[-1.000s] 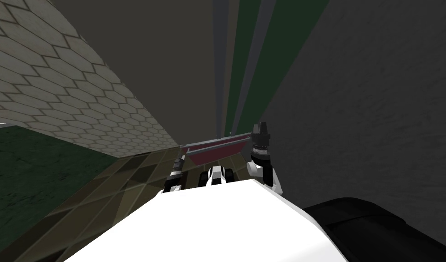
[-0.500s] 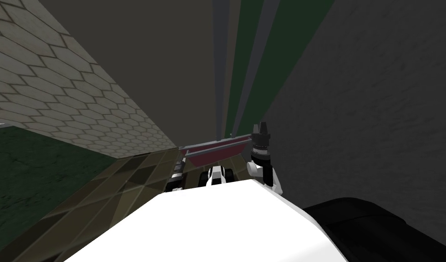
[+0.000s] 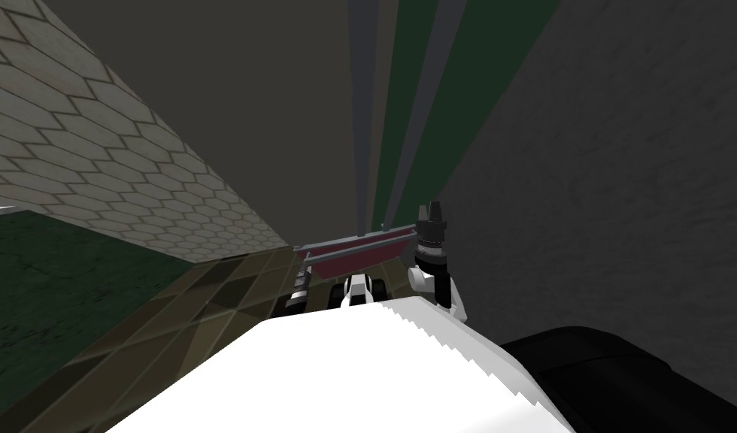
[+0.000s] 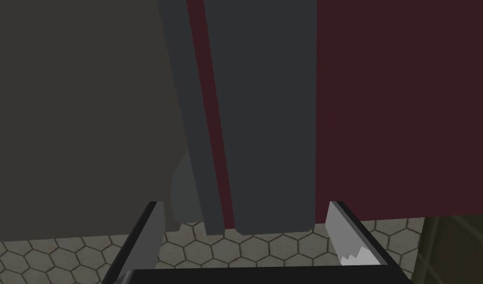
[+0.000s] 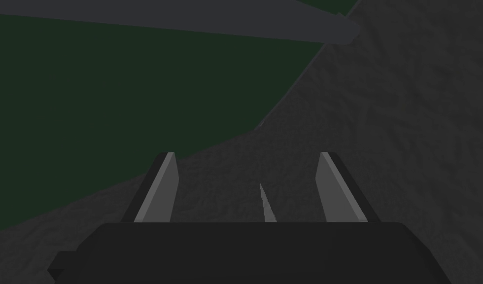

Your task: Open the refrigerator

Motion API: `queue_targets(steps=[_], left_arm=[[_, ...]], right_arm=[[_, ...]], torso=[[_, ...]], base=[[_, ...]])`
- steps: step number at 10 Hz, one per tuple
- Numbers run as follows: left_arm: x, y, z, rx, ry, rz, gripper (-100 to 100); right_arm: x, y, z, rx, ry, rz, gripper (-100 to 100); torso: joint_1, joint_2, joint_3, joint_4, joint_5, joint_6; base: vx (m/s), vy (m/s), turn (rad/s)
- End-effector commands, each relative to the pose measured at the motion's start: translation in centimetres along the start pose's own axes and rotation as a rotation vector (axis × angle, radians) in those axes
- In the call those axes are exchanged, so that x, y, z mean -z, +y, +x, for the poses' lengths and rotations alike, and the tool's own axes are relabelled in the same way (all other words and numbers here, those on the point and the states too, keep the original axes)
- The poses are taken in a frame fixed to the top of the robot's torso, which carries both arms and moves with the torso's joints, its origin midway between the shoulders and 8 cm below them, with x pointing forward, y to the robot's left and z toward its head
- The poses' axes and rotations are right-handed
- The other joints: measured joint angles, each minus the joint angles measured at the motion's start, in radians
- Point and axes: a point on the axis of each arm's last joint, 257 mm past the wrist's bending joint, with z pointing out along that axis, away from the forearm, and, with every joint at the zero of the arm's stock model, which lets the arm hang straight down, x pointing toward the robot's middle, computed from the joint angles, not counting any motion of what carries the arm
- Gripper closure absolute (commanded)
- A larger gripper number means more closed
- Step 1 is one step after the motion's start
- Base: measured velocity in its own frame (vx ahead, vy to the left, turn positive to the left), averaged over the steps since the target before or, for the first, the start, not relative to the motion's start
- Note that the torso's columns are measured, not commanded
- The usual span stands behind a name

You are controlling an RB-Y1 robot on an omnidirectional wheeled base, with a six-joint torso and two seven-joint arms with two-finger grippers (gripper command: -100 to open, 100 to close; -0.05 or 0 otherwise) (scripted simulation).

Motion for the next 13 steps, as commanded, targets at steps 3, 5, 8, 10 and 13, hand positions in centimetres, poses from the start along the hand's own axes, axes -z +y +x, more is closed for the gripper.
queue_targets(steps=[3, 5, 8, 10, 13], left_arm=[[1.6, 1.7, 4.4, 0.096, -0.023, -0.048, -100], [1.7, 1.8, 5.1, 0.109, -0.026, -0.051, -100], [0.3, 1.4, 5.2, 0.111, -0.024, -0.049, -100], [1.1, 1.7, 5.2, 0.111, -0.025, -0.052, 100], [0.3, 1.1, 5.4, 0.111, -0.021, -0.04, 100]], right_arm=[[0.0, 0.0, 0.0, 0.0, 0.0, 0.0, 0], [0.0, 0.0, 0.0, 0.0, 0.0, 0.0, 0], [0.0, 0.0, 0.0, 0.0, 0.0, 0.0, 0], [0.0, 0.0, 0.0, 0.0, 0.0, 0.0, 0], [0.0, 0.0, 0.0, 0.0, 0.0, 0.0, 0]], torso=[[-0.001, 0.008, 0.004, 0.002, -0.002, -0.002], [-0.001, 0.009, 0.005, 0.003, -0.002, -0.002], [-0.001, 0.004, 0.002, 0.001, -0.002, -0.002], [0.0, 0.006, 0.004, -0.001, 0.0, -0.002], [0.002, 0.001, 0.001, -0.002, 0.001, -0.002]], base=[[0.052, -0.004, 0.009], [0.005, 0.0, 0.002], [0.024, 0.002, 0.011], [-0.011, 0.005, -0.01], [-0.047, -0.012, 0.013]])
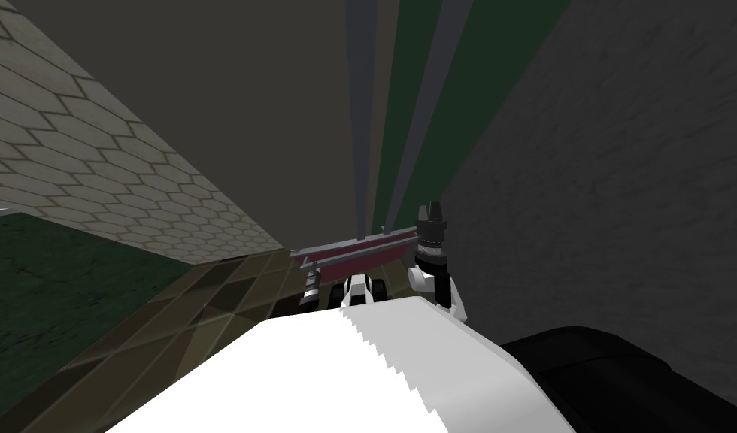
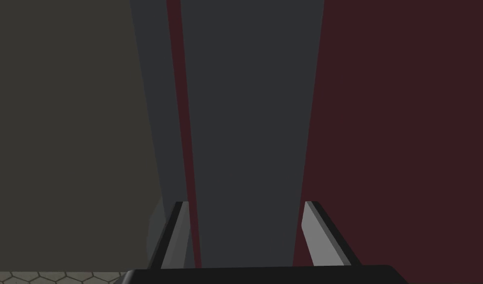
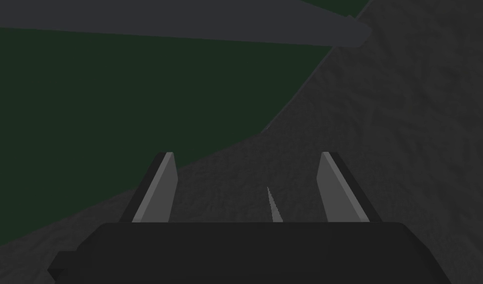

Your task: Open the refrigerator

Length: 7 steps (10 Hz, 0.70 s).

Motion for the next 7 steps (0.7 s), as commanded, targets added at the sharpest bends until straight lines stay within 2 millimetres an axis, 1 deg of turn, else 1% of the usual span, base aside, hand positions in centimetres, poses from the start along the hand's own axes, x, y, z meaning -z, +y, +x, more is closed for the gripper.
queue_targets(steps=[1, 4, 5, 7], left_arm=[[-0.58, 0.1, 0.2, -0.001, 0.007, -0.011, 100], [-1.43, 0.23, 0.51, -0.002, 0.017, -0.029, 100], [-1.47, -0.22, 0.55, 0.0, 0.016, -0.011, 100], [-1.2, 0.05, 0.74, -0.001, 0.021, -0.022, 100]], right_arm=[[0.0, 0.0, 0.0, 0.0, 0.0, 0.0, 0], [-0.01, 0.0, 0.0, 0.0, 0.0, 0.0, 0], [-0.01, 0.0, 0.01, 0.0, 0.0, 0.0, 0], [0.0, 0.0, 0.0, 0.0, 0.0, 0.0, 0]], torso=[[-0.002, 0.006, 0.003, 0.001, -0.001, -0.001], [-0.002, 0.004, 0.002, 0.001, -0.001, -0.001], [-0.001, 0.004, 0.002, 0.001, -0.001, -0.001], [-0.001, 0.0, -0.001, 0.001, -0.002, -0.001]], base=[[-0.154, -0.029, 0.034], [-0.183, -0.031, 0.029], [-0.11, -0.015, 0.001], [-0.126, -0.028, 0.022]])
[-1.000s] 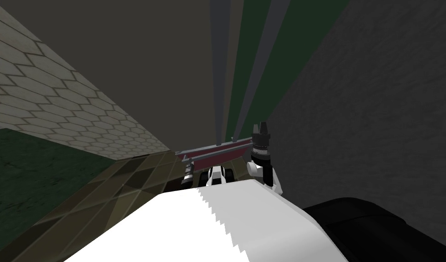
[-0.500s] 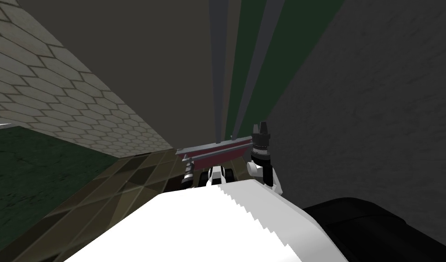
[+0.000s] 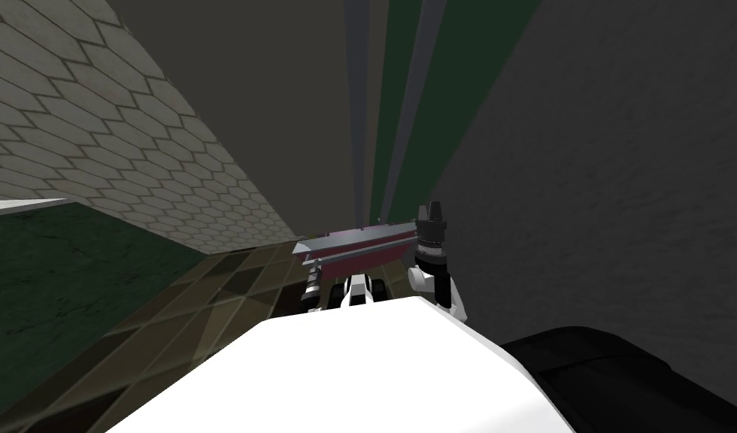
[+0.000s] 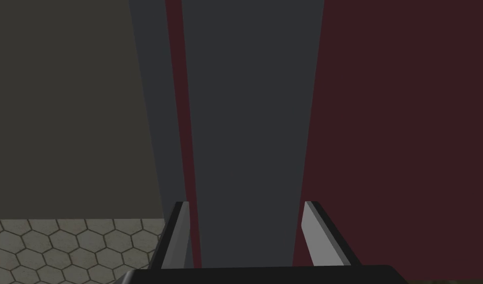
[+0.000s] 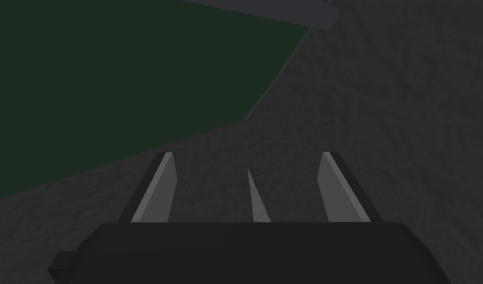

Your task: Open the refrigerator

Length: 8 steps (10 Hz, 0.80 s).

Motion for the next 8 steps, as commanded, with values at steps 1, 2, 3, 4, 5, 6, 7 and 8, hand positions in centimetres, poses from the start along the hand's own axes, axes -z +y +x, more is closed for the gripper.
queue_targets(steps=[1, 2, 3, 4, 5, 6, 7, 8], left_arm=[[0.3, 0.2, 0.1, -0.001, 0.004, -0.009, 100], [0.3, 0.3, 0.2, -0.001, 0.005, -0.012, 100], [0.4, 0.3, 0.2, -0.001, 0.007, -0.014, 100], [0.2, -0.2, 0.1, -0.001, 0.005, 0.001, 100], [0.8, 0.1, 0.2, -0.001, 0.009, -0.009, 100], [0.8, 0.2, 0.2, -0.001, 0.01, -0.01, 100], [1.0, 0.2, 0.3, -0.001, 0.012, -0.012, 100], [1.2, 0.3, 0.4, -0.001, 0.015, -0.013, 100]], right_arm=[[0.0, 0.0, 0.0, 0.0, 0.0, 0.0, 0], [0.0, 0.0, 0.0, 0.0, 0.0, 0.0, 0], [0.0, 0.0, 0.0, 0.0, 0.0, 0.0, 0], [0.0, 0.0, 0.0, 0.0, 0.0, 0.0, 0], [0.0, 0.0, 0.0, 0.0, 0.0, 0.0, 0], [0.0, 0.0, 0.0, 0.0, 0.0, 0.0, 0], [0.0, 0.0, 0.0, 0.0, 0.0, 0.0, 0], [0.0, 0.0, 0.0, 0.0, 0.0, 0.0, 0]], torso=[[-0.002, 0.003, 0.002, 0.0, 0.001, 0.0], [-0.002, 0.004, 0.003, 0.0, 0.001, 0.001], [-0.002, 0.006, 0.004, 0.0, 0.001, 0.001], [-0.002, 0.005, 0.004, -0.001, 0.001, 0.001], [0.0, -0.002, 0.0, 0.001, 0.0, 0.002], [-0.001, 0.001, 0.001, 0.0, 0.0, 0.001], [-0.002, 0.003, 0.002, 0.0, 0.001, 0.001], [-0.003, 0.004, 0.003, -0.001, 0.002, 0.002]], base=[[-0.158, -0.032, 0.024], [-0.205, -0.047, 0.022], [-0.22, -0.045, 0.024], [-0.107, -0.021, 0.009], [-0.144, -0.019, 0.017], [-0.166, -0.031, 0.022], [-0.181, -0.052, 0.023], [-0.209, -0.034, 0.019]])
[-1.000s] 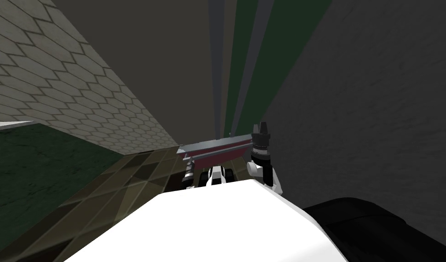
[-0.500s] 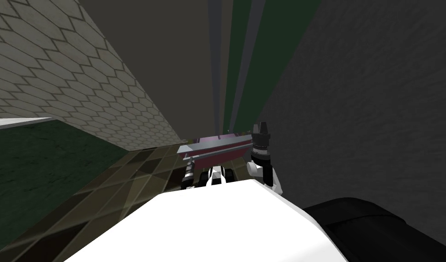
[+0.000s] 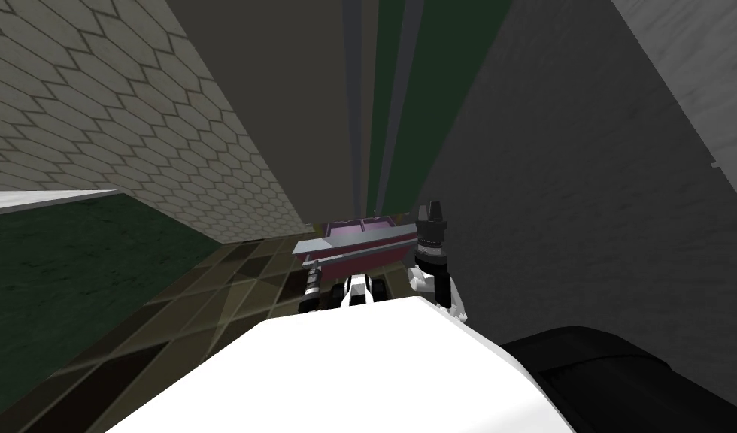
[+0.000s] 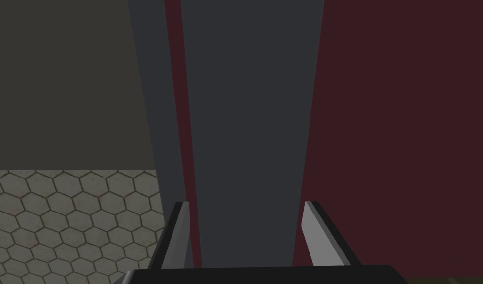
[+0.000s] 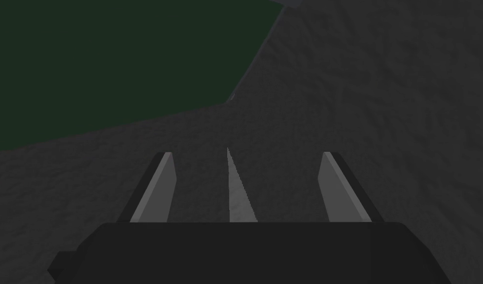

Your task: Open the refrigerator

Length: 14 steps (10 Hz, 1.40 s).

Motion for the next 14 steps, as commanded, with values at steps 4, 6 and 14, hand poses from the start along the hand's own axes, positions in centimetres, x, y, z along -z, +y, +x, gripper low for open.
queue_targets(steps=[4, 6, 14], left_arm=[[-0.7, -0.4, 0.2, 0.001, 0.009, -0.001, -100], [-1.8, -0.8, 0.3, 0.001, 0.012, -0.001, -100], [-8.3, -4.0, 0.9, 0.0, 0.031, 0.0, -100]], right_arm=[[0.0, 0.0, 0.0, 0.0, 0.0, 0.0, 0], [0.0, 0.0, 0.0, 0.0, 0.0, 0.0, 0], [0.0, 0.0, 0.0, 0.0, 0.0, 0.0, 0]], torso=[[0.002, 0.0, -0.001, 0.001, -0.001, -0.001], [0.001, -0.002, -0.002, 0.002, -0.002, -0.002], [-0.004, 0.01, 0.004, 0.011, -0.008, -0.002]], base=[[-0.117, -0.013, 0.015], [-0.054, -0.013, 0.023], [-0.071, -0.014, 0.022]])
